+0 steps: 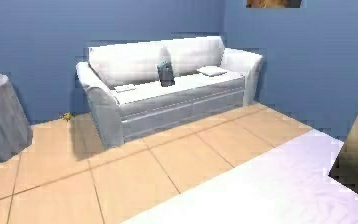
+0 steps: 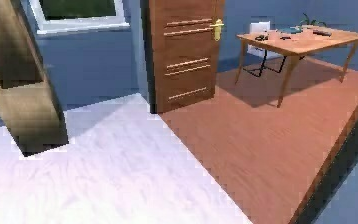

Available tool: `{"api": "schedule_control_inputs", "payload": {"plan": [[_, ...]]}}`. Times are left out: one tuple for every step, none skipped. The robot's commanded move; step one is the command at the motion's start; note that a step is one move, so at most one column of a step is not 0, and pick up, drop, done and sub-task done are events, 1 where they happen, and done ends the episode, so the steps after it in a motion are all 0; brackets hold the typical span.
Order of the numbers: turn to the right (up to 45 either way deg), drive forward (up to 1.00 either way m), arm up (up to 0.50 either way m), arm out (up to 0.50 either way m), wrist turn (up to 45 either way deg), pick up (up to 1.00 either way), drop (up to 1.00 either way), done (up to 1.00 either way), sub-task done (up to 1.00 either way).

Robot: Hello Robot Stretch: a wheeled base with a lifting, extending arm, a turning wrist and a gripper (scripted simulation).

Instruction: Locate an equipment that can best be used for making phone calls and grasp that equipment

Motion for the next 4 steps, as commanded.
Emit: {"api": "schedule_control_inputs", "payload": {"plan": [[-45.0, 0.00, 0.00, 0.00, 0.0, 0.00, 0.00, 0.00, 0.00], [0.0, 1.00, 0.00, 0.00, 0.0, 0.00, 0.00, 0.00, 0.00], [0.0, 0.75, 0.00, 0.00, 0.0, 0.00, 0.00, 0.00, 0.00], [-45.0, 0.00, 0.00, 0.00, 0.0, 0.00, 0.00, 0.00, 0.00]]}}
